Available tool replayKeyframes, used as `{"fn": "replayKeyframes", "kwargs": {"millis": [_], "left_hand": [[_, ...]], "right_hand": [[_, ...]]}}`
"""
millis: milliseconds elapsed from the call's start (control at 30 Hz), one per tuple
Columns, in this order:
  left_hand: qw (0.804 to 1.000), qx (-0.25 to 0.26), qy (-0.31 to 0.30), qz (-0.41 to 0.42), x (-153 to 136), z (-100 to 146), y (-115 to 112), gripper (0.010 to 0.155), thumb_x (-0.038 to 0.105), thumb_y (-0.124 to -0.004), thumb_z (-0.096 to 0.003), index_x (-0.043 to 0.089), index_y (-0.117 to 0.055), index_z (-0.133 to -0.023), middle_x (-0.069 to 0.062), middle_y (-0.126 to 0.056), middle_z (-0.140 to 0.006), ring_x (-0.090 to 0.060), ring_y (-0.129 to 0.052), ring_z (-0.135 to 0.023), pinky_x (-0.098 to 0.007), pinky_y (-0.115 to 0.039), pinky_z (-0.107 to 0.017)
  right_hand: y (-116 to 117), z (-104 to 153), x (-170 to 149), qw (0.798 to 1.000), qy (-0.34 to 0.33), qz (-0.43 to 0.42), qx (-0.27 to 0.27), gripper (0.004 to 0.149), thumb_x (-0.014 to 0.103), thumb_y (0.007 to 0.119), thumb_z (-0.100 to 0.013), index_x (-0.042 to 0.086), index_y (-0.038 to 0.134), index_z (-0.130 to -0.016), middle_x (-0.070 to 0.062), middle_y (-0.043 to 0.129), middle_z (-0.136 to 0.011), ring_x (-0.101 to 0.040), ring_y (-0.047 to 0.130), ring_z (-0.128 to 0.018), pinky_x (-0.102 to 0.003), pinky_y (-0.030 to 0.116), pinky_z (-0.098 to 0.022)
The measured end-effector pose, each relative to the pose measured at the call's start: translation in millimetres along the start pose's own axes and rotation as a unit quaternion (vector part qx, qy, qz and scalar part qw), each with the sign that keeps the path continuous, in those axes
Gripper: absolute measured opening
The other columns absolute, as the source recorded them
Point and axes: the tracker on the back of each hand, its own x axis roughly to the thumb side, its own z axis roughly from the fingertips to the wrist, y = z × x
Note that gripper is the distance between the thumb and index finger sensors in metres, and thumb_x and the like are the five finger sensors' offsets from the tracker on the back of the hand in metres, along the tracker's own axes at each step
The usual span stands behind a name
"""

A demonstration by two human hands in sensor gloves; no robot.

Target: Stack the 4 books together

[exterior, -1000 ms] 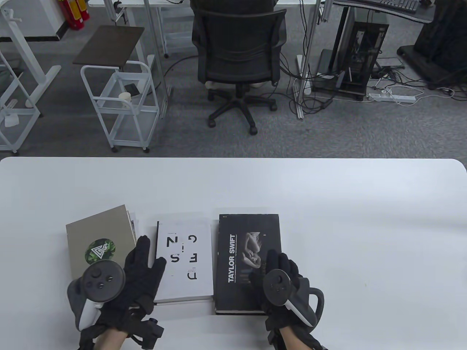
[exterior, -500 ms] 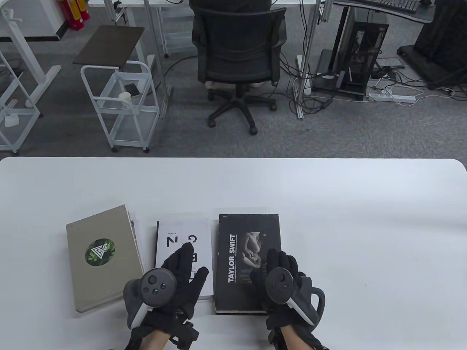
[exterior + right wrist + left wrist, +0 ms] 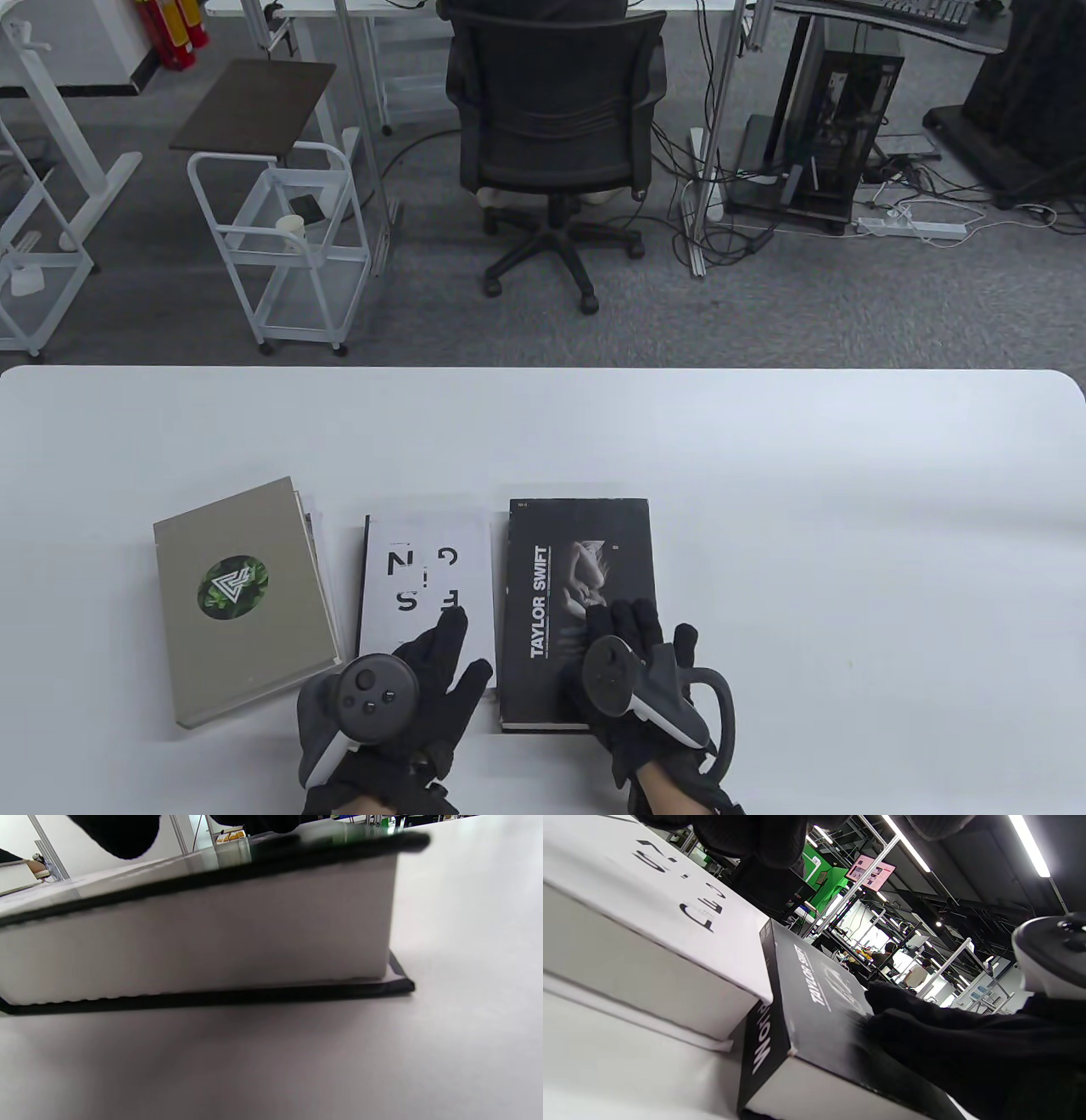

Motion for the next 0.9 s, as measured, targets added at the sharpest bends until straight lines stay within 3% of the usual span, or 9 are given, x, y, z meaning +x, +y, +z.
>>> {"fn": "replayKeyframes", "kwargs": {"millis": [200, 500, 700, 900], "left_hand": [[1.000, -0.009, -0.001, 0.000, 0, 1, -2, 0.071, 0.055, -0.059, -0.0527, 0.014, -0.044, -0.109, -0.016, -0.065, -0.101, -0.041, -0.071, -0.090, -0.060, -0.062, -0.064], [1.000, -0.021, 0.003, 0.001, 1, 1, -3, 0.069, 0.055, -0.059, -0.0525, 0.013, -0.053, -0.107, -0.015, -0.075, -0.094, -0.039, -0.082, -0.081, -0.058, -0.069, -0.057], [0.999, -0.032, 0.006, 0.004, 1, 0, -5, 0.066, 0.055, -0.059, -0.0522, 0.008, -0.073, -0.097, -0.013, -0.096, -0.071, -0.033, -0.101, -0.051, -0.054, -0.081, -0.038], [0.997, -0.071, 0.028, -0.002, 1, -2, -14, 0.067, 0.056, -0.059, -0.0517, 0.004, -0.081, -0.089, -0.011, -0.103, -0.056, -0.029, -0.105, -0.033, -0.051, -0.084, -0.026]], "right_hand": [[1, 0, 1, 1.000, -0.002, 0.011, -0.001, 0.071, 0.059, 0.055, -0.064, 0.020, 0.031, -0.118, -0.013, 0.030, -0.121, -0.036, 0.019, -0.109, -0.070, 0.028, -0.077], [-5, 5, 0, 0.999, 0.000, 0.022, -0.032, 0.064, 0.057, 0.059, -0.064, 0.020, 0.047, -0.115, -0.014, 0.047, -0.117, -0.041, 0.037, -0.108, -0.071, 0.042, -0.075], [-11, 11, -3, 0.998, 0.007, 0.024, -0.063, 0.057, 0.055, 0.060, -0.064, 0.019, 0.063, -0.108, -0.014, 0.063, -0.110, -0.043, 0.053, -0.104, -0.070, 0.050, -0.073], [-18, 16, -8, 0.996, 0.015, 0.016, -0.090, 0.050, 0.054, 0.062, -0.063, 0.020, 0.078, -0.097, -0.013, 0.077, -0.101, -0.041, 0.066, -0.099, -0.068, 0.056, -0.071]]}}
